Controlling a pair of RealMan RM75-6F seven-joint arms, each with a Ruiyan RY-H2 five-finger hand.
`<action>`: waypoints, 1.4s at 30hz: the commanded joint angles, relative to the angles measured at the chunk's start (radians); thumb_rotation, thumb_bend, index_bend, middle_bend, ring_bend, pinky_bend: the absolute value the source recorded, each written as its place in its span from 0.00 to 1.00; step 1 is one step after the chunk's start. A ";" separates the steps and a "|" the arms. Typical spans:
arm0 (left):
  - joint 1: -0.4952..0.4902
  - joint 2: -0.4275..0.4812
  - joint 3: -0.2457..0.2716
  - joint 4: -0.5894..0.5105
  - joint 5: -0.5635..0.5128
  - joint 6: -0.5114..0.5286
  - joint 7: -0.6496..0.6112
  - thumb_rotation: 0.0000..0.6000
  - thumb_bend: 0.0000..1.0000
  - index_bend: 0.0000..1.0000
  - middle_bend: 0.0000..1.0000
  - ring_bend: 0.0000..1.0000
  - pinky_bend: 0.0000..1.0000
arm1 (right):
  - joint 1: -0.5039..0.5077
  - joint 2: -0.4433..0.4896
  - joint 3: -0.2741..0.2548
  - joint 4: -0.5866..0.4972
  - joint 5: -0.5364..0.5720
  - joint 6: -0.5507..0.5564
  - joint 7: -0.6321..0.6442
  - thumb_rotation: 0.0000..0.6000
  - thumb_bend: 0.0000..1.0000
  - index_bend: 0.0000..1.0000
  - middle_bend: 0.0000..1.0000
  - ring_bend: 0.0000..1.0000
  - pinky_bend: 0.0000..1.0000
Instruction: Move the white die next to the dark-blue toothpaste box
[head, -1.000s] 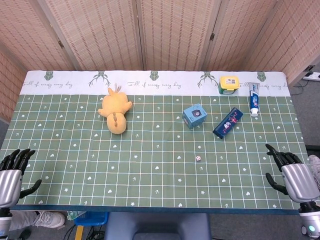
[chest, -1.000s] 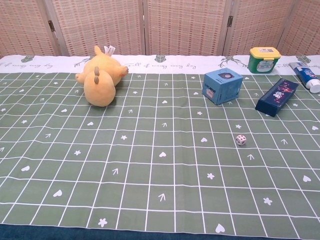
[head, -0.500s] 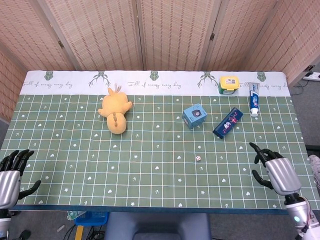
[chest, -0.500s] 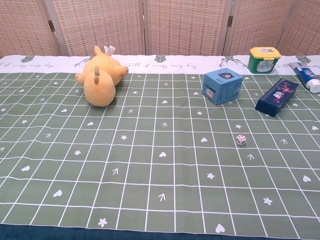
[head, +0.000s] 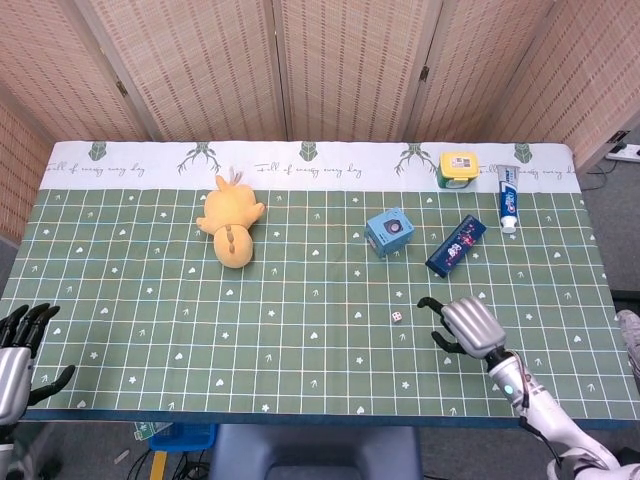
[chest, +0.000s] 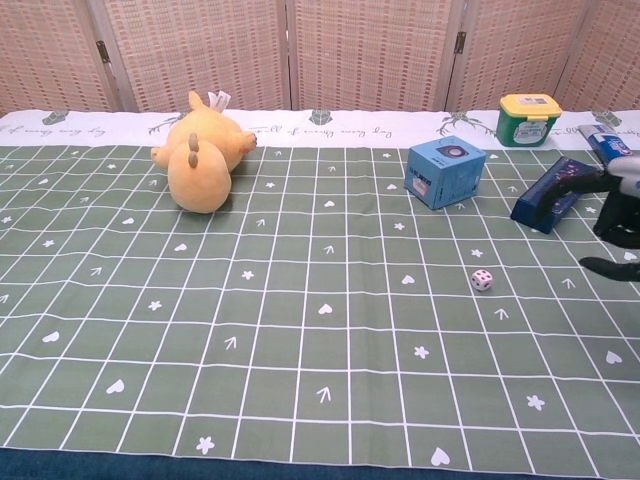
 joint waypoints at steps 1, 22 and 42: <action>0.002 0.000 0.001 0.003 -0.003 0.000 -0.002 1.00 0.24 0.15 0.16 0.10 0.16 | 0.056 -0.054 0.017 0.045 0.060 -0.071 -0.041 1.00 0.29 0.33 0.97 0.99 0.90; 0.003 -0.004 -0.002 0.014 -0.011 -0.010 -0.010 1.00 0.24 0.15 0.16 0.10 0.16 | 0.187 -0.187 0.020 0.198 0.196 -0.199 -0.121 1.00 0.31 0.40 1.00 1.00 0.92; 0.003 -0.009 -0.006 0.032 -0.023 -0.020 -0.023 1.00 0.24 0.15 0.15 0.10 0.16 | 0.232 -0.244 0.006 0.255 0.230 -0.206 -0.126 1.00 0.33 0.50 1.00 1.00 0.92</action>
